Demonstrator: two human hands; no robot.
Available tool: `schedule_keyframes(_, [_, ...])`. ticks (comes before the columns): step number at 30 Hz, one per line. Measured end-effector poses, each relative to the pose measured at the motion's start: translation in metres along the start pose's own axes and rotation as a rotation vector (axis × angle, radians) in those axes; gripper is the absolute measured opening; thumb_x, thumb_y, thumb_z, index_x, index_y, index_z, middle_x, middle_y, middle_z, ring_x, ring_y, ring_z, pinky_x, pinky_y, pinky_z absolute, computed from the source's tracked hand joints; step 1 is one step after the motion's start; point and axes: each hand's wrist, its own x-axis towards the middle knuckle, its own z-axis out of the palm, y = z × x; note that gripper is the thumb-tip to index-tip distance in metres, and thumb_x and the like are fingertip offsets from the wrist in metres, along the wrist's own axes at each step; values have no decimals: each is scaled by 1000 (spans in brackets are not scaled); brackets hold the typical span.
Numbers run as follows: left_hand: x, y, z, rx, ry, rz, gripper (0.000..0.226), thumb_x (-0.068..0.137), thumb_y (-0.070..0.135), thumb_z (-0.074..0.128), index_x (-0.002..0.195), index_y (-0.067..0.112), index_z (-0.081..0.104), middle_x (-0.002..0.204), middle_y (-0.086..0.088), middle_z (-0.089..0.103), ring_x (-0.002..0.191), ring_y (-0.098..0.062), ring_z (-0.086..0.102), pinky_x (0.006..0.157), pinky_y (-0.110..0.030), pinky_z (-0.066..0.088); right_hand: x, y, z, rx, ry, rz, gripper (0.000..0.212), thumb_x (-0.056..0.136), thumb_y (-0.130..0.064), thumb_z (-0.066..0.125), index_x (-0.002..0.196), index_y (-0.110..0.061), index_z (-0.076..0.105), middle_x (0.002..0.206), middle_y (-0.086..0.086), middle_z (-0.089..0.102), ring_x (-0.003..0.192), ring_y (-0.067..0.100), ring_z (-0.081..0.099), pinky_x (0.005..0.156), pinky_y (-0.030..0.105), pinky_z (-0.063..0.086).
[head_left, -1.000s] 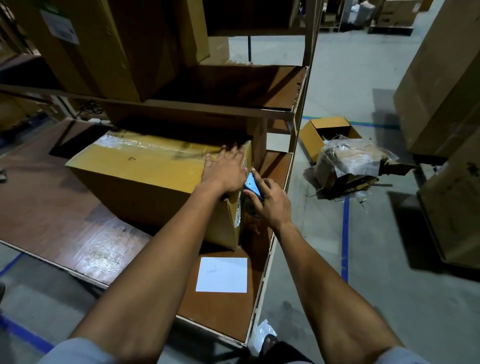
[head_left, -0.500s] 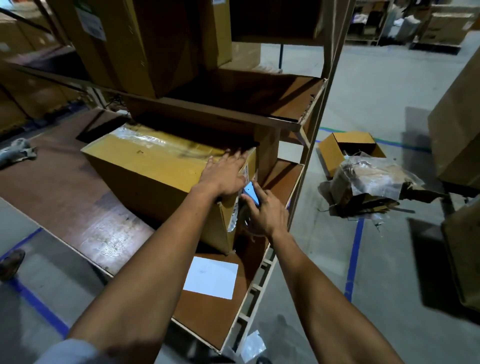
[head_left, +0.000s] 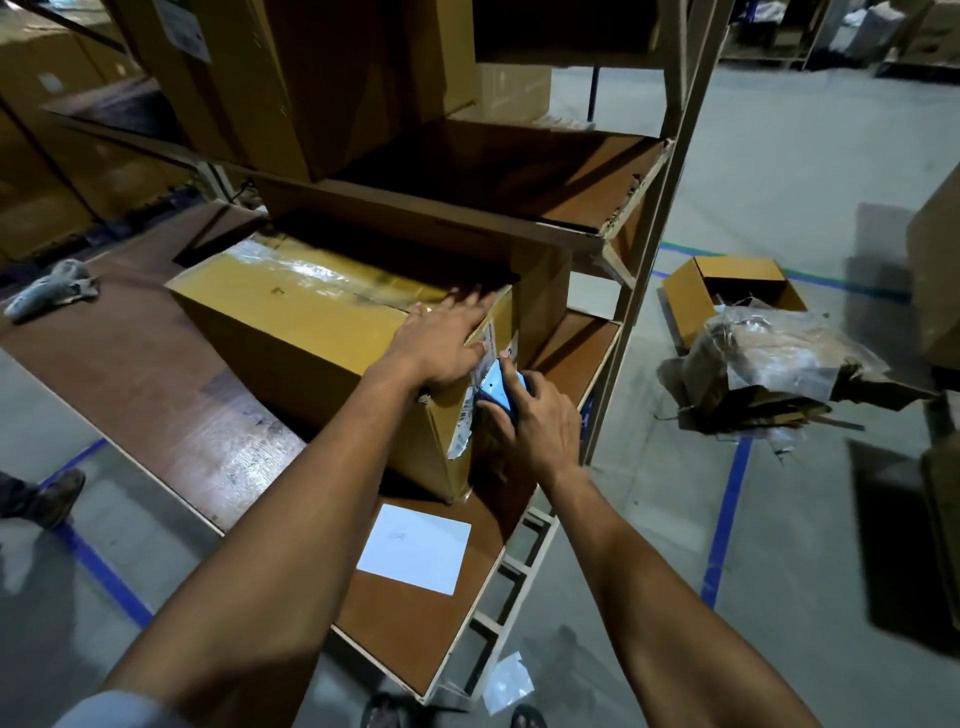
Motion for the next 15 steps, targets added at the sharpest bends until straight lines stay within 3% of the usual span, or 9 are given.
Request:
schedule_keyframes(3, [-1, 0, -1, 0, -6, -1, 73, 109, 47, 46, 168, 40, 3, 177, 8, 6, 164, -21, 2, 131, -58, 2, 1, -1, 1, -10, -10, -10, 77, 102, -66, 53, 165, -27, 34, 117, 14, 66, 88, 24, 63, 68, 34, 54])
schedule_keyframes(11, [-2, 5, -1, 16, 6, -16, 82, 105, 46, 55, 169, 39, 4, 177, 7, 7, 164, -22, 2, 131, -58, 0, 5, -7, -4, -42, -81, 44, 79, 102, -74, 31, 166, -27, 32, 118, 13, 64, 90, 24, 62, 70, 36, 57])
schedule_keyframes(15, [-1, 10, -2, 30, 9, -24, 90, 101, 42, 63, 169, 37, 3, 178, 4, 8, 164, -24, 4, 129, -59, 0, 0, -9, -6, -10, -60, 49, 78, 103, -73, 39, 163, -23, 38, 139, 12, 58, 94, 24, 67, 65, 34, 60])
